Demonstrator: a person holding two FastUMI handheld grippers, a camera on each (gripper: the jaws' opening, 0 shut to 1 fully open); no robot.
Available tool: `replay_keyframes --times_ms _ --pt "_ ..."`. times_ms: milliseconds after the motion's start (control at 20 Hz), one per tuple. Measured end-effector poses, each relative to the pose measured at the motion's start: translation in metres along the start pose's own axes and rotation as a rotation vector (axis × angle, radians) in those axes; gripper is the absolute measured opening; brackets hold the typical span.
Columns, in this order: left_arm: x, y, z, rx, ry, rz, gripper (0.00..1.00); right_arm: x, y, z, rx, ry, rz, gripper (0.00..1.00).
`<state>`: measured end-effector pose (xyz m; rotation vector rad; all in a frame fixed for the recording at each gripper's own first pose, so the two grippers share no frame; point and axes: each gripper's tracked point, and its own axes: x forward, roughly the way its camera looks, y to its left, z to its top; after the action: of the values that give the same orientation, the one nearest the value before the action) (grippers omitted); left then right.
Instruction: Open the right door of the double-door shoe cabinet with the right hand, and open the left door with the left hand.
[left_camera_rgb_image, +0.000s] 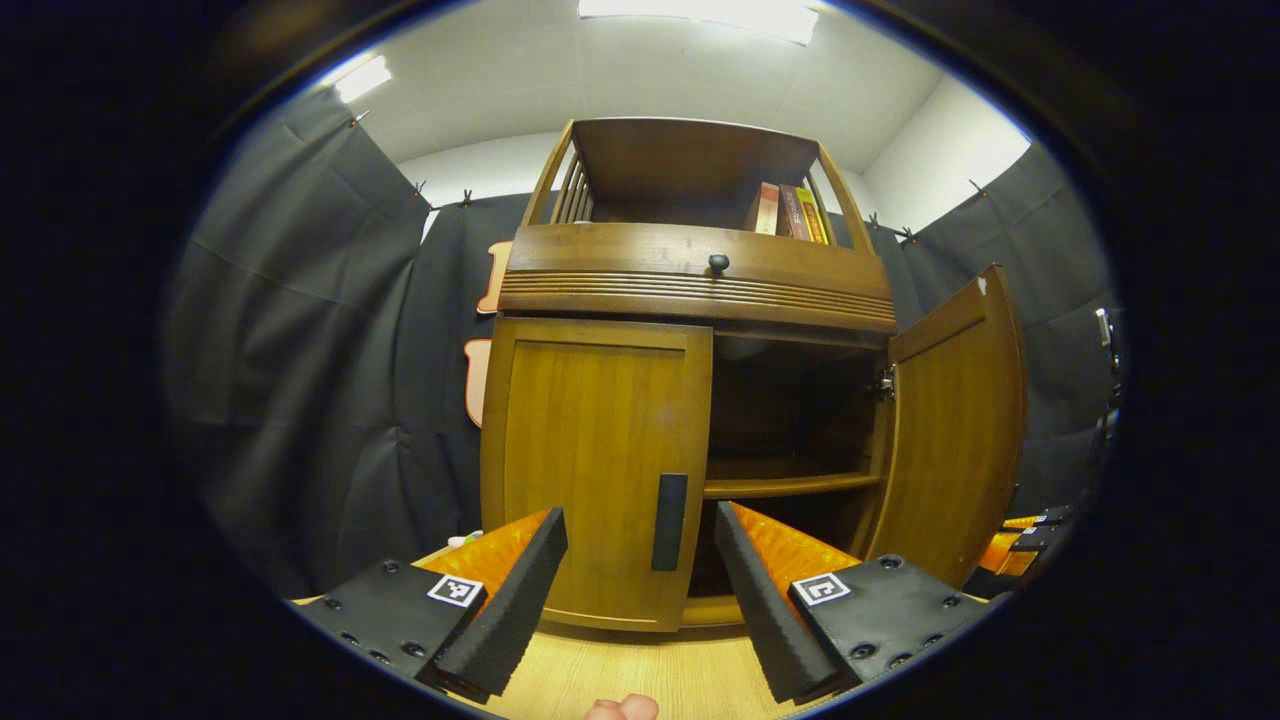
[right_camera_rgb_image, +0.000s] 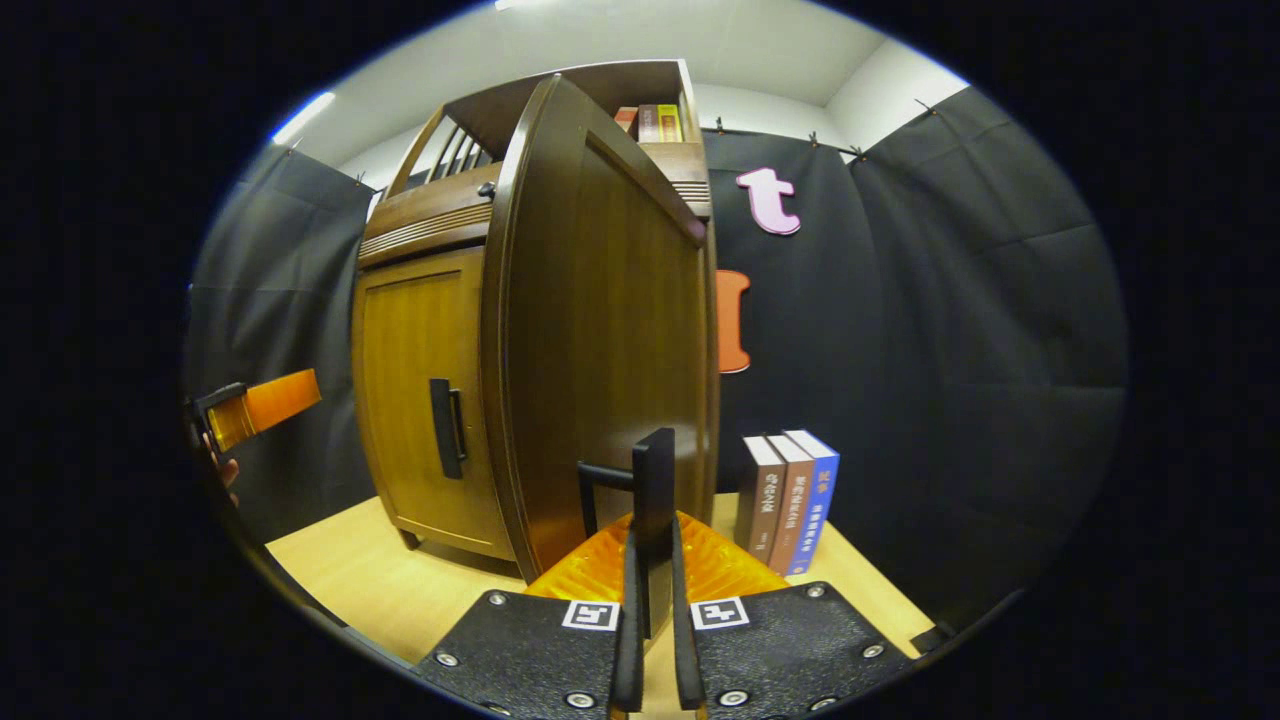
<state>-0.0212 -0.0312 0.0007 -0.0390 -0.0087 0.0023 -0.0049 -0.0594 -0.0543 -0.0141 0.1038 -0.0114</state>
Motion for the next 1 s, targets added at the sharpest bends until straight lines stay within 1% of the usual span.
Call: replay_keyframes --times_ms 100,200,250,300,350,400,750,850,1000 --pt "0.0 -0.004 -0.001 -0.006 0.0 -0.007 0.97 -0.001 -0.014 0.0 0.0 0.004 -0.015 0.08" --pt "0.0 -0.009 -0.003 -0.01 0.004 -0.012 0.99 -0.001 -0.03 0.0 -0.026 0.002 -0.027 0.05" --pt "-0.001 -0.009 -0.003 -0.008 0.003 -0.012 0.99 -0.002 -0.034 0.002 -0.017 0.001 -0.015 0.14" --pt "0.0 -0.009 -0.003 -0.004 0.002 -0.011 0.99 -0.002 -0.037 0.002 -0.001 -0.001 -0.005 0.02" --pt "0.0 -0.01 -0.003 -0.003 0.002 -0.01 0.99 -0.002 -0.042 0.001 0.0 -0.001 0.005 0.12" --pt "-0.001 -0.011 -0.003 -0.004 0.002 -0.01 0.99 -0.002 -0.046 0.002 -0.002 -0.005 0.013 0.02" --pt "-0.002 -0.01 -0.005 -0.005 0.008 -0.002 0.99 0.0 -0.065 0.003 -0.006 -0.011 0.093 0.01" --pt "-0.001 -0.011 -0.005 0.0 0.006 -0.005 0.95 0.001 -0.071 0.003 -0.01 -0.012 0.122 0.01" --pt "0.0 -0.012 -0.003 0.001 -0.003 -0.005 0.95 0.003 -0.08 0.004 -0.001 -0.015 0.161 0.02"
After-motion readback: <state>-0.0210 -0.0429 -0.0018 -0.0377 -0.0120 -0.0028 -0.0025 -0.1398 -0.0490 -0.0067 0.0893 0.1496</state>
